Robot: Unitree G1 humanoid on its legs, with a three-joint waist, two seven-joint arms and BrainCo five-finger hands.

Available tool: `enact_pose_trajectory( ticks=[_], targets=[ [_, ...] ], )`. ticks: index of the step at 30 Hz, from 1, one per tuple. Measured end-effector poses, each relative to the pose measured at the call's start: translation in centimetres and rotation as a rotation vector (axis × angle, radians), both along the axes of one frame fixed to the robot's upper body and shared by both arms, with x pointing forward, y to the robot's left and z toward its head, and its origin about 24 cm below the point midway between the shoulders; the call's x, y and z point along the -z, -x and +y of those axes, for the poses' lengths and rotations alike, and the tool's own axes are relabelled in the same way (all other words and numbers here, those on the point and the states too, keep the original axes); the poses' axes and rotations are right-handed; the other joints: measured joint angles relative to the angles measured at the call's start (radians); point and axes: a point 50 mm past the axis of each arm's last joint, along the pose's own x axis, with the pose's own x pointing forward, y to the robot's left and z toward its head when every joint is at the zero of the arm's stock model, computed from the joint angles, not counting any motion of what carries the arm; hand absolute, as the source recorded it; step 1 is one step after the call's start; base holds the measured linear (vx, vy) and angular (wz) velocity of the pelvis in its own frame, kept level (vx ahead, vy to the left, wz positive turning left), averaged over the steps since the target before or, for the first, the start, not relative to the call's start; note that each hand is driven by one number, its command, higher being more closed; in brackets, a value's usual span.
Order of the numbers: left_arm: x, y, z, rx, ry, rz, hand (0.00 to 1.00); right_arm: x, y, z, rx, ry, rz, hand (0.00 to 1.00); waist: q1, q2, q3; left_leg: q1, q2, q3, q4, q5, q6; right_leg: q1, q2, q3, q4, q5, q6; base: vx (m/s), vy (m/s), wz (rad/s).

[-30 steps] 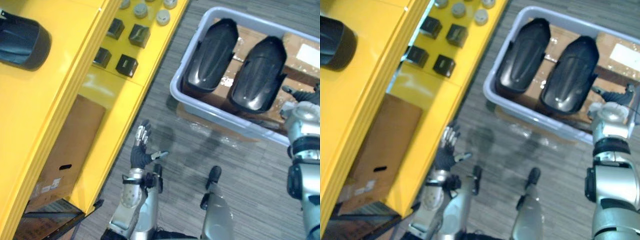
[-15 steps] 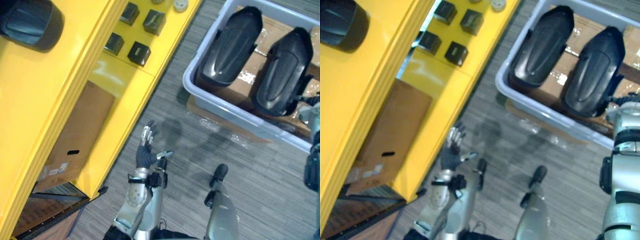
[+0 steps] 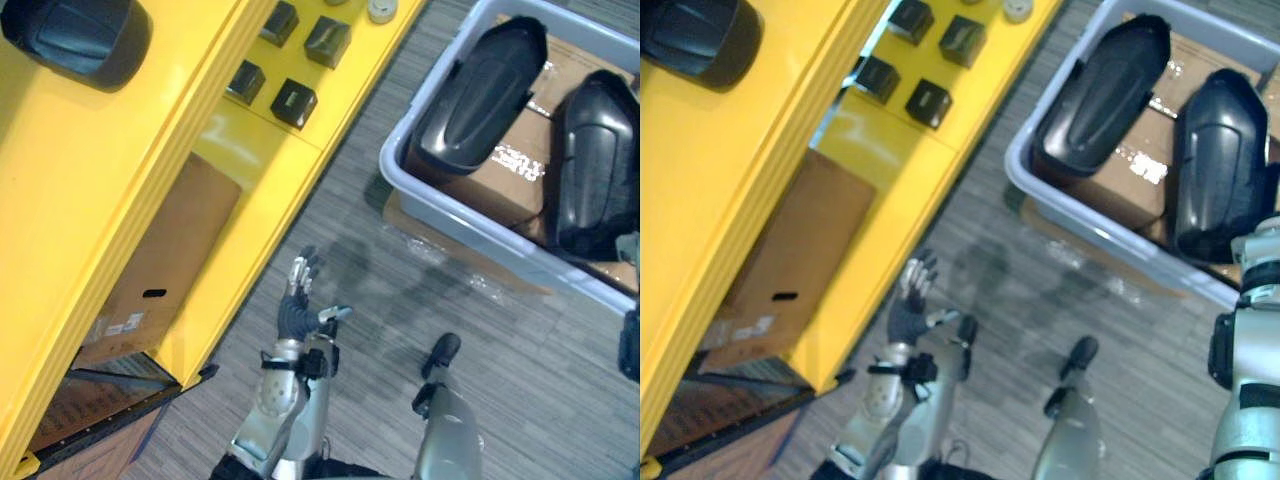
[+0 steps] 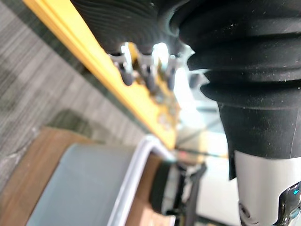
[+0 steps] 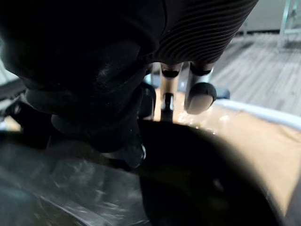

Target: Walk over and take plastic housings, then place them on the shelf

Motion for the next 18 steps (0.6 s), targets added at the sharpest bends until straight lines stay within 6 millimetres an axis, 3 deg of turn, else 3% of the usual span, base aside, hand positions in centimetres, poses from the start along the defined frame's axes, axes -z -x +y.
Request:
enact_pose_trajectory(
  ticks=[10, 18],
  targets=[
    [-0.3, -0.2, 3.1, -0.130, -0.010, -0.039, 0.00, -4.1, -1.6, 2.0, -0.047, 0.350, -0.166, 1.00, -0.014, 0.000, 0.000, 0.013, 0.014, 0.007, -0.003, 0.003, -0.003, 0.013, 0.012, 0.004, -0.006, -0.004, -0.008, -0.03, 0.024, -0.03],
    [-1.7, -0.4, 4.3, -0.181, -0.042, -0.124, 0.00, -5.3, -2.3, 3.6, -0.102, 0.472, -0.233, 1.00, -0.021, -0.006, 0.002, 0.034, 0.028, 0.018, -0.026, 0.011, -0.008, 0.017, 0.017, 0.012, -0.011, 0.008, -0.004, 0.01, 0.005, -0.03]
  ],
)
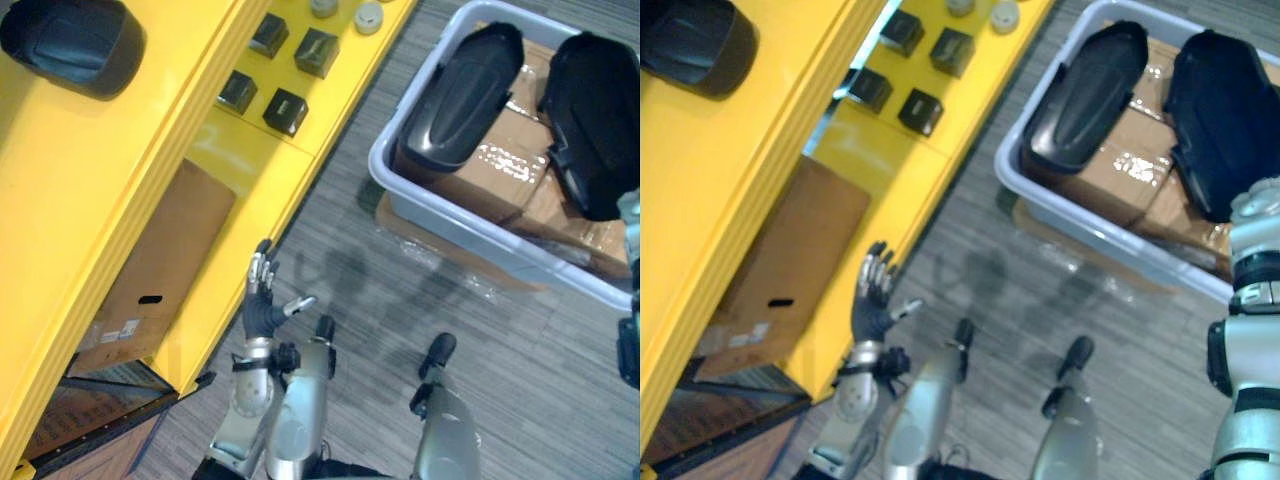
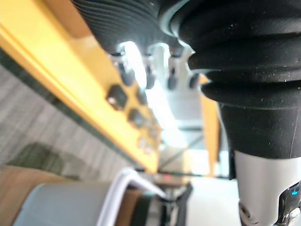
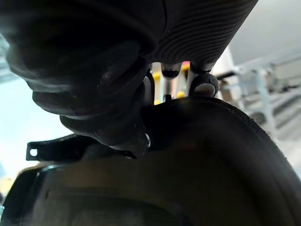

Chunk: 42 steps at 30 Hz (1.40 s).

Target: Walk over and take plastic housings, then place them on the shelf

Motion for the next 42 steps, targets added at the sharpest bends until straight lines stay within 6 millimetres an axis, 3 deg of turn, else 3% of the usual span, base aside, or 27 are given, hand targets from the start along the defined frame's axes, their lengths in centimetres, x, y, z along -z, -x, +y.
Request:
enact_pose_trajectory(
  ticks=[4, 8, 13, 16, 19, 28, 30, 37, 42],
  targets=[
    [-0.8, -0.6, 0.3, -0.004, -0.041, -0.040, 0.00, -0.6, -0.6, 1.3, -0.048, 0.022, -0.053, 1.00, -0.006, -0.008, 0.000, 0.021, 0.005, 0.005, -0.028, 0.014, -0.007, 0.003, 0.005, 0.004, 0.000, 0.003, -0.006, 0.00, -0.005, -0.05],
    [-2.5, -2.3, -0.1, 0.022, -0.085, -0.091, 0.00, 0.0, -1.6, 2.9, -0.088, 0.011, -0.073, 1.00, -0.008, -0.036, -0.002, 0.041, 0.018, 0.026, -0.046, 0.024, -0.013, 0.004, 0.018, 0.022, -0.008, 0.009, -0.017, -0.03, -0.005, -0.14],
    [-5.0, -4.7, -0.6, 0.075, -0.102, -0.159, 0.00, -0.3, -1.8, 3.6, -0.099, 0.024, -0.122, 1.00, -0.017, -0.050, -0.002, 0.045, 0.023, 0.031, -0.049, 0.029, -0.018, 0.005, 0.025, 0.028, -0.011, 0.011, -0.021, -0.04, 0.010, -0.08],
    [-6.0, -5.8, -0.8, 0.096, -0.083, -0.165, 0.00, -0.4, -2.5, 5.4, -0.151, -0.006, -0.195, 1.00, -0.024, -0.083, -0.004, 0.047, 0.031, 0.039, -0.053, 0.032, -0.021, -0.002, 0.031, 0.040, -0.012, 0.017, -0.026, 0.00, 0.007, -0.08],
    [-5.9, -7.0, -1.1, 0.117, -0.111, -0.122, 0.00, -1.0, -3.0, 7.0, -0.215, 0.001, -0.245, 1.00, -0.037, -0.098, -0.008, 0.048, 0.033, 0.048, -0.053, 0.031, -0.021, -0.005, 0.031, 0.047, -0.012, 0.019, -0.025, 0.01, 0.011, -0.05],
    [-6.6, -9.7, -1.6, 0.196, 0.016, -0.007, 0.00, -1.4, -3.9, 9.4, -0.280, -0.014, -0.285, 1.00, -0.059, -0.102, -0.006, 0.049, 0.036, 0.062, -0.051, 0.031, -0.021, -0.017, 0.033, 0.066, -0.009, 0.023, -0.027, 0.01, 0.017, -0.05],
    [-6.4, -10.2, -1.5, 0.200, 0.053, 0.036, 0.00, -2.0, -4.2, 10.6, -0.317, -0.013, -0.307, 1.00, -0.065, -0.117, -0.007, 0.048, 0.040, 0.086, -0.051, 0.031, -0.021, -0.035, 0.033, 0.086, -0.007, 0.028, -0.028, 0.00, 0.024, -0.25],
    [-5.8, -12.0, -3.1, 0.251, 0.088, 0.180, 0.00, -3.5, -4.4, 12.1, -0.360, 0.032, -0.350, 1.00, -0.081, -0.120, -0.006, 0.049, 0.044, 0.094, -0.041, 0.030, -0.020, -0.037, 0.038, 0.102, -0.004, 0.030, -0.029, -0.01, 0.025, -0.06],
    [-6.6, -13.0, -3.4, 0.270, 0.088, 0.202, 0.00, -5.3, -4.1, 13.9, -0.439, 0.124, -0.420, 1.00, -0.097, -0.123, -0.004, 0.066, 0.045, 0.112, -0.048, 0.030, -0.020, -0.037, 0.038, 0.118, -0.004, 0.031, -0.028, 0.00, 0.025, -0.09]
  ],
)
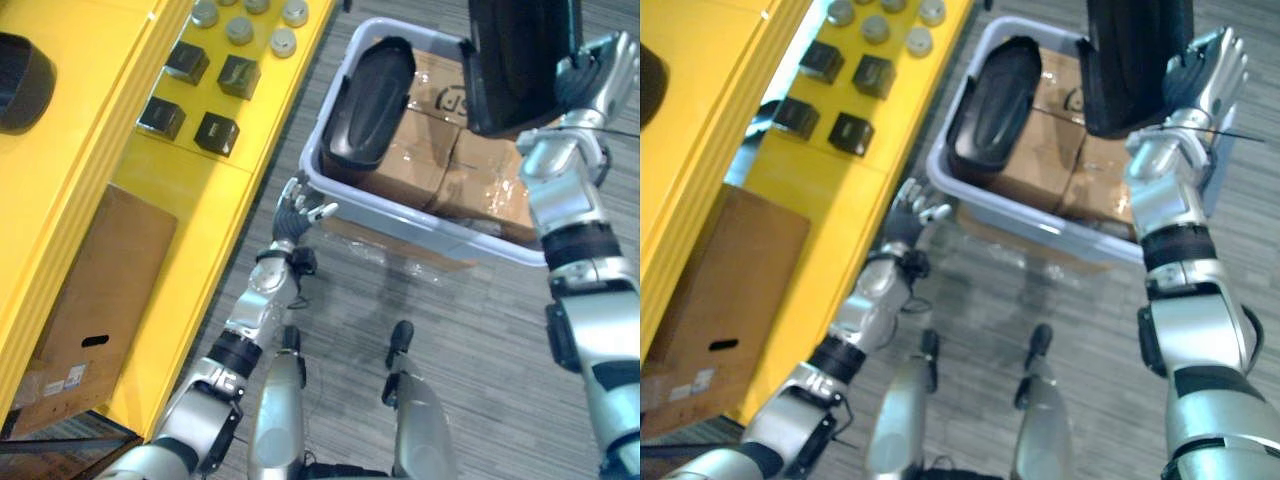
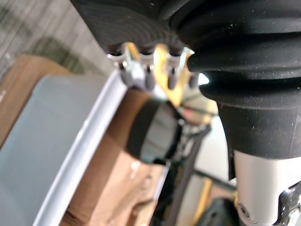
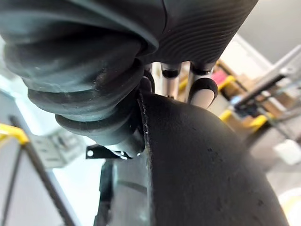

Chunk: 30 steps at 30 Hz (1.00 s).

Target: Walk over and take plastic housings, then place them on the shelf

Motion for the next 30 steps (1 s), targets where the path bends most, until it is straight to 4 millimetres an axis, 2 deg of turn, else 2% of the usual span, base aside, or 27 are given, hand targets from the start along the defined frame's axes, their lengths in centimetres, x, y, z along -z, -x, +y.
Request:
enact_pose_trajectory(
  ticks=[2, 7, 9, 15, 23, 28, 30],
  targets=[
    [-0.7, -0.4, -0.1, 0.004, -0.002, -0.016, 0.00, -0.7, 0.2, 0.7, -0.026, 0.022, -0.033, 1.00, -0.009, -0.001, 0.000, 0.006, 0.002, 0.006, -0.004, 0.000, 0.000, 0.000, 0.001, 0.007, 0.000, 0.000, 0.000, 0.01, 0.018, -0.12],
    [-2.6, -1.3, 0.1, 0.013, 0.059, -0.029, 0.00, -1.4, 0.4, 2.5, -0.099, 0.085, -0.089, 1.00, -0.030, -0.033, 0.001, 0.052, 0.009, 0.051, -0.031, 0.000, 0.000, 0.006, 0.005, 0.042, -0.005, 0.010, -0.001, 0.03, 0.020, -0.20],
    [-3.1, -1.5, -0.1, 0.036, 0.082, -0.023, 0.00, -1.7, 0.6, 3.1, -0.111, 0.112, -0.106, 1.00, -0.053, -0.037, 0.002, 0.070, 0.010, 0.053, -0.035, 0.000, -0.001, 0.025, 0.007, 0.043, -0.011, 0.011, 0.000, 0.04, 0.034, -0.03],
    [-3.9, -1.7, -0.3, 0.069, 0.090, -0.040, 0.00, -2.2, 1.0, 4.8, -0.194, 0.183, -0.165, 1.00, -0.071, -0.040, 0.001, 0.109, 0.012, 0.081, -0.055, -0.001, -0.001, 0.054, 0.010, 0.061, -0.044, 0.022, 0.001, 0.01, 0.036, -0.11],
    [-5.0, -2.2, -0.6, 0.080, 0.083, -0.044, 0.00, -1.0, 1.4, 7.4, -0.314, 0.274, -0.196, 1.00, -0.087, -0.043, 0.000, 0.123, 0.011, 0.090, -0.070, 0.000, -0.002, 0.072, 0.012, 0.065, -0.077, 0.038, 0.004, 0.00, 0.027, -0.02],
    [-4.4, -2.4, -0.4, 0.058, 0.079, -0.012, 0.00, 0.5, 1.7, 9.2, -0.399, 0.280, -0.196, 1.00, -0.091, -0.046, -0.002, 0.154, 0.009, 0.094, -0.087, 0.000, -0.002, 0.099, 0.012, 0.067, -0.086, 0.038, 0.004, 0.02, 0.031, -0.01],
    [-4.3, -2.5, -0.1, 0.040, 0.074, -0.007, 0.00, 1.4, 2.2, 10.1, -0.449, 0.287, -0.206, 1.00, -0.094, -0.057, -0.008, 0.166, 0.007, 0.099, -0.098, 0.000, -0.002, 0.108, 0.011, 0.069, -0.097, 0.039, 0.005, 0.01, 0.035, -0.03]
  ],
)
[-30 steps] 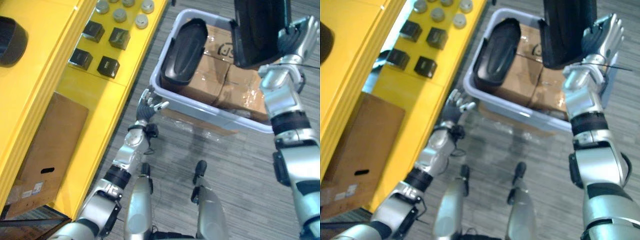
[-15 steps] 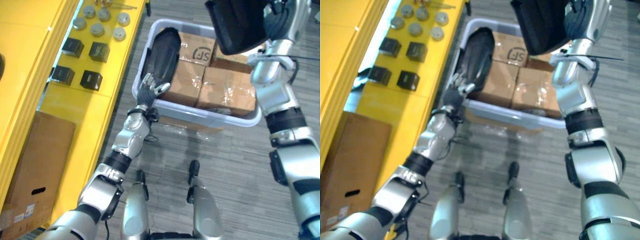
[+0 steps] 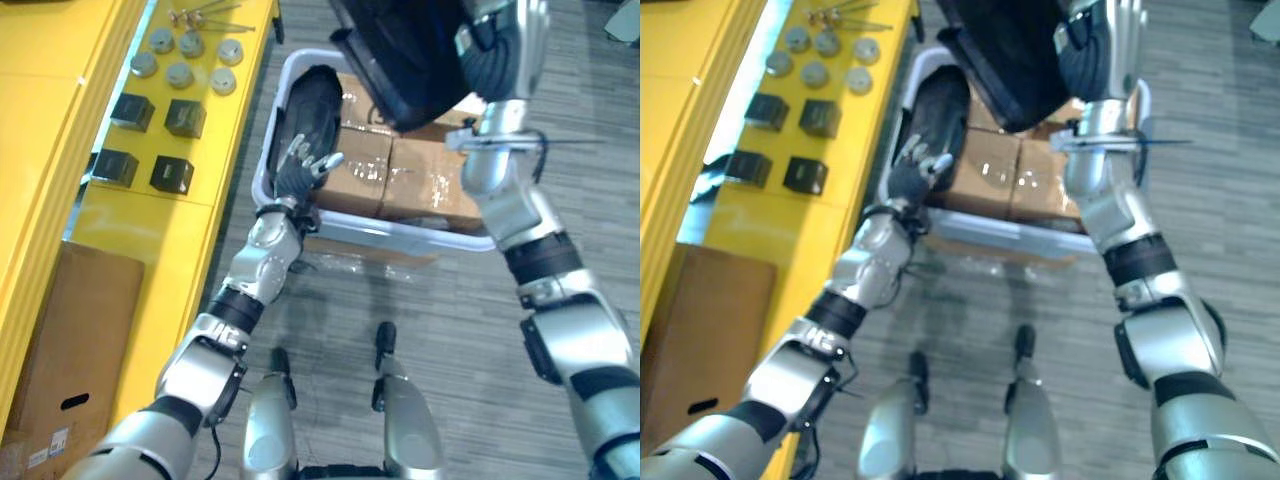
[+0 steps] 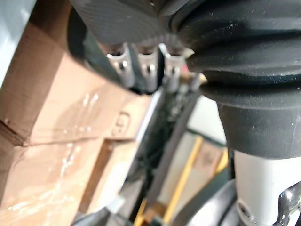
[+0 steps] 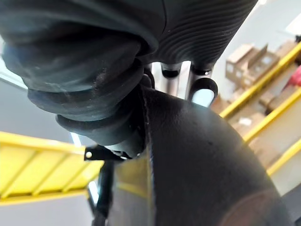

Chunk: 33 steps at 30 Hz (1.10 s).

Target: Walk over and take plastic housings, then place them on the shelf

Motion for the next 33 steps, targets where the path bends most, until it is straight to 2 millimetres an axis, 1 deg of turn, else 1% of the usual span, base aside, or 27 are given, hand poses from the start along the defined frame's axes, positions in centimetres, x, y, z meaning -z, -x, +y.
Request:
enact_pose_trajectory(
  ticks=[4, 6, 9, 12, 13, 15, 16, 18, 21, 23, 26, 28, 29, 30, 33],
  targets=[
    [0.1, -0.1, 0.2, -0.024, -0.002, 0.011, 0.00, 0.5, 0.6, 1.2, -0.079, 0.005, -0.022, 1.00, -0.010, -0.006, -0.003, 0.001, 0.000, 0.003, -0.002, 0.000, 0.000, 0.000, 0.000, 0.001, -0.002, 0.000, 0.000, -0.01, 0.037, -0.02],
    [0.3, -0.1, 0.3, -0.032, -0.003, 0.020, 0.00, 1.2, 0.9, 1.9, -0.123, 0.025, -0.020, 1.00, -0.015, -0.006, -0.003, 0.006, 0.000, 0.007, -0.005, 0.000, 0.000, 0.000, 0.000, 0.005, -0.002, 0.000, 0.000, 0.00, 0.028, -0.04],
    [0.3, -0.1, 0.1, -0.037, 0.007, 0.021, 0.00, 2.1, 1.2, 2.5, -0.158, 0.021, -0.003, 1.00, -0.017, -0.006, -0.003, 0.008, 0.000, 0.007, -0.008, 0.000, 0.000, 0.000, 0.000, 0.005, -0.003, 0.000, 0.000, -0.01, 0.033, -0.01],
    [0.2, 0.0, -0.3, -0.038, 0.038, 0.018, 0.00, 3.2, 1.5, 3.3, -0.201, 0.026, 0.028, 1.00, -0.017, -0.006, -0.003, 0.008, -0.001, 0.007, -0.009, 0.000, -0.001, 0.001, 0.000, 0.005, -0.003, 0.000, 0.000, -0.01, 0.031, 0.00],
    [0.2, 0.1, -0.4, -0.031, 0.079, 0.022, 0.00, 3.7, 1.8, 3.6, -0.224, 0.023, 0.042, 1.00, -0.017, -0.007, -0.003, 0.009, -0.001, 0.007, -0.010, 0.000, -0.001, 0.001, 0.000, 0.005, -0.003, 0.000, 0.000, -0.01, 0.032, 0.00],
    [0.1, 0.1, -0.5, -0.030, 0.104, 0.019, 0.00, 4.1, 1.9, 3.8, -0.236, 0.018, 0.055, 1.00, -0.017, -0.007, -0.003, 0.010, -0.001, 0.007, -0.011, 0.000, -0.001, 0.003, 0.000, 0.005, -0.005, 0.000, 0.001, -0.01, 0.032, 0.01],
    [0.1, 0.1, -0.4, -0.022, 0.155, 0.018, 1.00, 5.1, 1.9, 3.8, -0.243, 0.007, 0.086, 1.00, -0.017, -0.007, -0.003, 0.022, -0.002, 0.006, -0.016, 0.001, -0.001, 0.020, 0.001, 0.005, -0.016, 0.001, 0.002, 0.01, 0.038, 0.03],
    [0.0, 0.2, -0.4, -0.006, 0.222, 0.005, 1.00, 6.4, 1.9, 3.9, -0.259, -0.013, 0.144, 1.00, -0.017, -0.012, -0.007, 0.042, -0.002, 0.009, -0.025, 0.000, -0.001, 0.035, 0.001, 0.005, -0.021, 0.001, 0.002, 0.00, 0.019, 0.00],
    [-0.3, 0.4, -0.1, 0.005, 0.323, -0.030, 1.00, 8.4, 2.4, 4.2, -0.290, -0.083, 0.205, 1.00, -0.020, -0.040, -0.024, 0.043, -0.003, 0.013, -0.039, 0.002, -0.003, 0.034, 0.001, 0.006, -0.033, 0.001, 0.002, 0.00, 0.016, -0.03],
    [-0.1, 0.6, 0.0, 0.023, 0.385, -0.041, 1.00, 9.2, 2.6, 4.1, -0.294, -0.104, 0.231, 1.00, -0.027, -0.049, -0.029, 0.045, -0.004, 0.014, -0.041, 0.002, -0.003, 0.035, 0.000, 0.007, -0.034, 0.001, 0.002, 0.01, 0.020, 0.00],
    [0.0, 1.1, 0.0, 0.037, 0.469, -0.067, 1.00, 10.1, 2.8, 4.2, -0.308, -0.139, 0.262, 1.00, -0.037, -0.049, -0.029, 0.066, -0.006, 0.023, -0.053, 0.002, -0.003, 0.046, -0.001, 0.013, -0.037, 0.002, 0.002, 0.03, 0.037, -0.06],
    [0.5, 1.2, 0.1, 0.035, 0.493, -0.058, 1.00, 10.6, 3.2, 4.5, -0.322, -0.158, 0.269, 1.00, -0.039, -0.049, -0.029, 0.096, -0.007, 0.038, -0.070, 0.002, -0.003, 0.065, -0.002, 0.023, -0.047, 0.002, 0.002, 0.03, 0.029, -0.14],
    [0.7, 1.3, 0.1, 0.043, 0.520, -0.057, 1.00, 10.7, 3.8, 4.5, -0.336, -0.169, 0.261, 1.00, -0.042, -0.047, -0.033, 0.100, -0.008, 0.039, -0.073, 0.002, -0.003, 0.068, -0.002, 0.023, -0.048, 0.002, 0.002, 0.01, 0.019, -0.04],
    [0.7, 1.3, 0.1, 0.048, 0.531, -0.066, 1.00, 10.7, 4.1, 4.5, -0.346, -0.178, 0.256, 1.00, -0.043, -0.048, -0.034, 0.099, -0.008, 0.039, -0.074, 0.002, -0.003, 0.068, -0.002, 0.023, -0.050, 0.002, 0.002, 0.00, 0.000, 0.00],
    [1.1, 1.8, 0.0, 0.061, 0.544, -0.072, 1.00, 11.7, 4.7, 4.5, -0.362, -0.207, 0.275, 1.00, -0.043, -0.048, -0.034, 0.109, -0.008, 0.040, -0.080, 0.003, -0.003, 0.073, 0.000, 0.024, -0.052, 0.001, 0.002, 0.00, 0.000, 0.00]
  ],
)
